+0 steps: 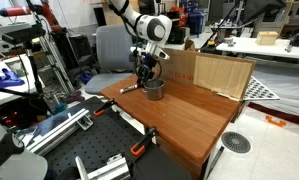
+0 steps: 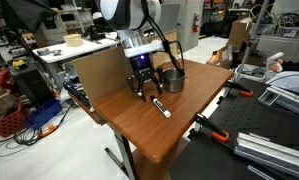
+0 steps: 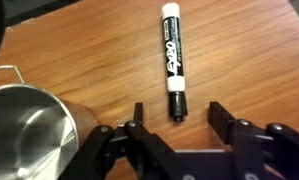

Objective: Remove the marker from the bowl and put it on the table

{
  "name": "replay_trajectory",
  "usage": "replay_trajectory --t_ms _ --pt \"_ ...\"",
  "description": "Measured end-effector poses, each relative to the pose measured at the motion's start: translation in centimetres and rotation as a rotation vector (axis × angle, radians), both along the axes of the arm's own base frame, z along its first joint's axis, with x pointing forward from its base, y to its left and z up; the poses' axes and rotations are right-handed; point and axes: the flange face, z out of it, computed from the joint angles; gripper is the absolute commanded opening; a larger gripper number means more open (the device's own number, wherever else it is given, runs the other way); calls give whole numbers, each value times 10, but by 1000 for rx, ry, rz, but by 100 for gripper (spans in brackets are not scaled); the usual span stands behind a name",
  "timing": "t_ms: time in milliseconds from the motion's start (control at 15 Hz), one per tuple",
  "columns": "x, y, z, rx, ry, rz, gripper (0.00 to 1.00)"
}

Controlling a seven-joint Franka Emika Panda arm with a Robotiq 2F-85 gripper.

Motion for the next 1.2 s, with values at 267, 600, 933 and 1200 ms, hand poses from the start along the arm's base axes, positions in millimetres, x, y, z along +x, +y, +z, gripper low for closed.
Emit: replay_trajectory --t_ms 267,600,933,1200 --pt "4 1 3 6 -10 -4 100" --pt "12 3 12 20 -28 -16 100" --pt "24 9 40 46 -75 -22 100" --pt "31 15 86 64 -139 -10 100"
